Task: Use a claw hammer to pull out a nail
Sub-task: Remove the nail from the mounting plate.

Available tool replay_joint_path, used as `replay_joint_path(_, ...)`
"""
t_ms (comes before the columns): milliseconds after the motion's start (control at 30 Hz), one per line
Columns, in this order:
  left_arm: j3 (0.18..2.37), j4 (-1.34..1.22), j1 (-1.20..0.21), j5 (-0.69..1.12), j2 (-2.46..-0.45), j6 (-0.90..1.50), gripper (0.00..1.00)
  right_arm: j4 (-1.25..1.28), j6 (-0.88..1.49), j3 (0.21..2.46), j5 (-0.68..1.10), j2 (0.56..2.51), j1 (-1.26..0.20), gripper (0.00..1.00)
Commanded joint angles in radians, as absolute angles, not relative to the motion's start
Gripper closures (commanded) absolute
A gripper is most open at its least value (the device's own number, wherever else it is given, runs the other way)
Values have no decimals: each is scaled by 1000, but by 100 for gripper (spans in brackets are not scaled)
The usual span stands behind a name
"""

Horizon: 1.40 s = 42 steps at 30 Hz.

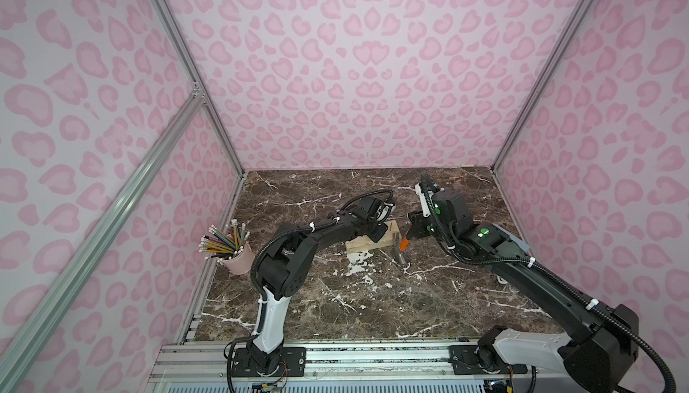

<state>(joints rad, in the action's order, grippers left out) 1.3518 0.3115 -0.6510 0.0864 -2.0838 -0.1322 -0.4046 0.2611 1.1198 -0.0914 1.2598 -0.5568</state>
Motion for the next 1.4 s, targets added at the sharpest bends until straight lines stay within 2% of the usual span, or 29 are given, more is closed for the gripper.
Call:
replay_joint_path(0, 1335, 523, -647, 5, -2109, -148, 57, -385, 265, 1179, -84, 1295, -552, 100)
replay_joint_path(767, 1327, 521, -646, 2, -2115, -149, 57, -371, 218, 1327, -90, 1461, -531, 100)
replay_joint_path(1367, 1313, 513, -646, 2, -2109, -144, 57, -360, 228, 1407, -133, 1461, -529, 100)
